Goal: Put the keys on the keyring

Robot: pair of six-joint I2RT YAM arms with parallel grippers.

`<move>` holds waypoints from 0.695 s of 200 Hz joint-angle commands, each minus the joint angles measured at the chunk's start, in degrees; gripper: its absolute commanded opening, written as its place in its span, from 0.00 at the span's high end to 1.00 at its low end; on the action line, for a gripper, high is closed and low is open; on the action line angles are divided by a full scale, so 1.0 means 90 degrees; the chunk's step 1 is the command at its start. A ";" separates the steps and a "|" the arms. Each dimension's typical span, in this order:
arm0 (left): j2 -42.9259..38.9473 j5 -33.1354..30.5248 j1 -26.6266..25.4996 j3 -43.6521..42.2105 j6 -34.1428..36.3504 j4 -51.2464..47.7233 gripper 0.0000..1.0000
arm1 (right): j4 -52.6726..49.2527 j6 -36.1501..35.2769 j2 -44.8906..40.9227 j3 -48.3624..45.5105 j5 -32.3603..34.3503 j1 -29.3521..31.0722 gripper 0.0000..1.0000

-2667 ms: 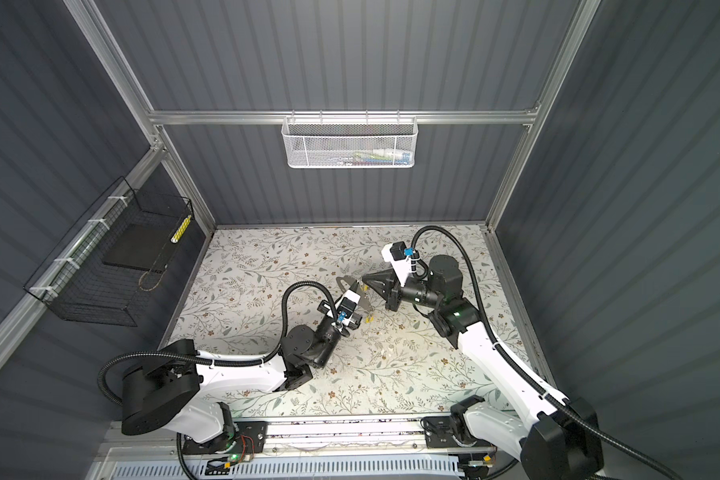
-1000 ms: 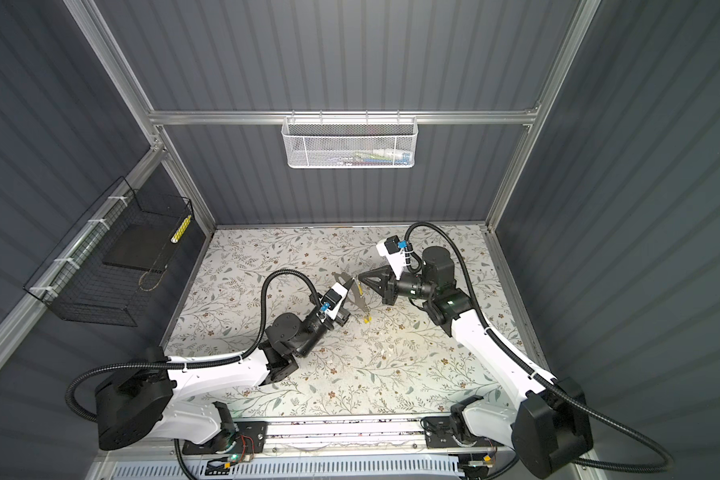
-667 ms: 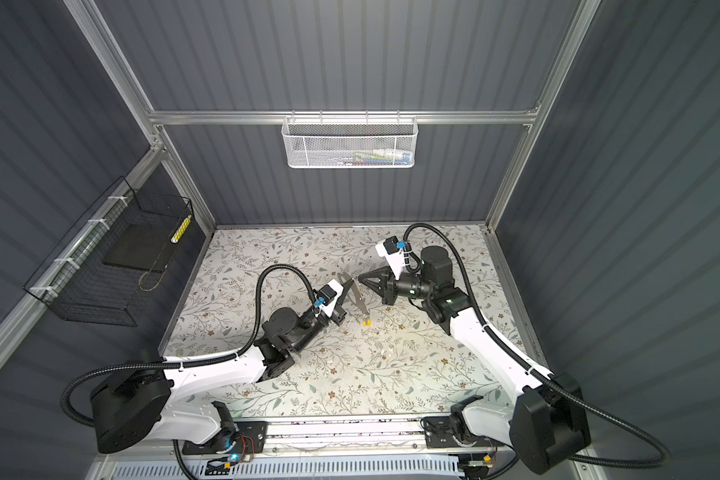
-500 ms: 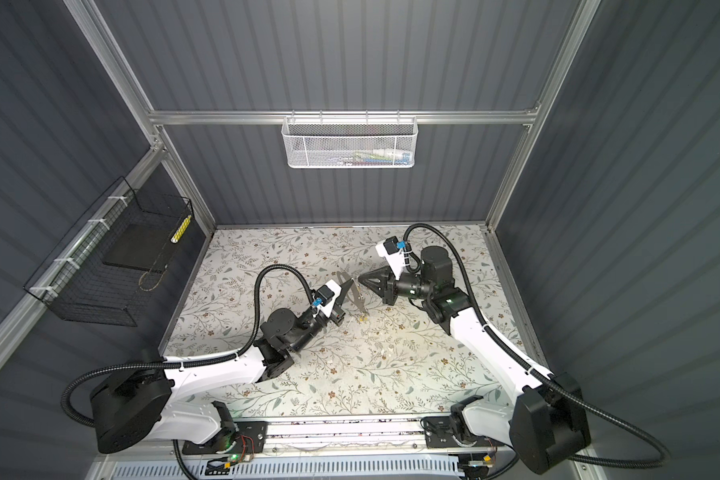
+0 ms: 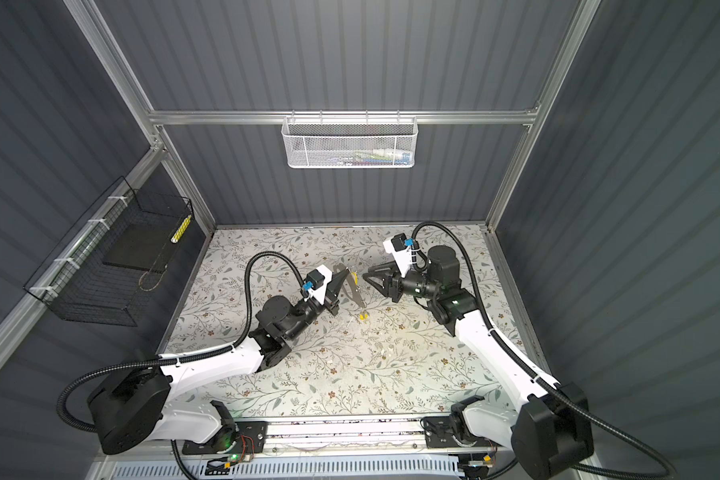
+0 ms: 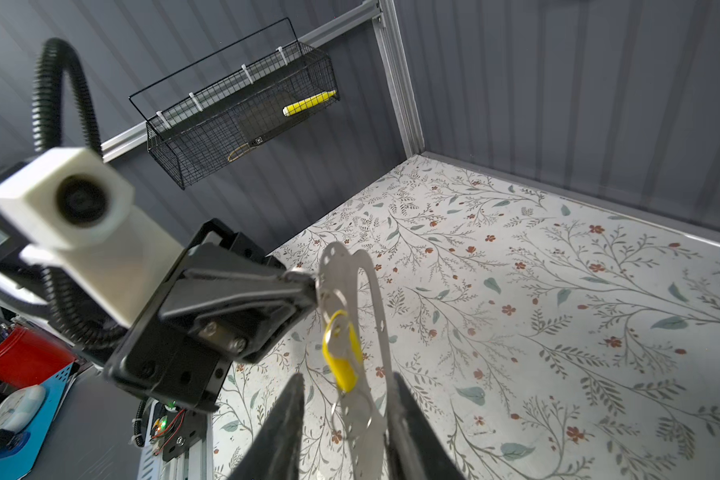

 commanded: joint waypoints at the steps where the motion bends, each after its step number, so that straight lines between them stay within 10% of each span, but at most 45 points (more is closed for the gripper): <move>1: -0.0092 0.0764 0.0288 0.0560 -0.0730 -0.0702 1.00 | -0.0082 -0.0134 -0.0171 -0.0059 0.0175 -0.0030 0.64; 84: 0.0442 0.3871 0.1531 0.1444 -0.2260 -0.1004 1.00 | 0.0030 -0.0256 0.0014 0.0133 0.0200 0.0000 0.58; 139: 0.0704 0.4565 0.1654 0.1584 -0.2551 -0.0671 1.00 | 0.0115 -0.0381 0.0089 0.0276 0.0344 0.0244 0.55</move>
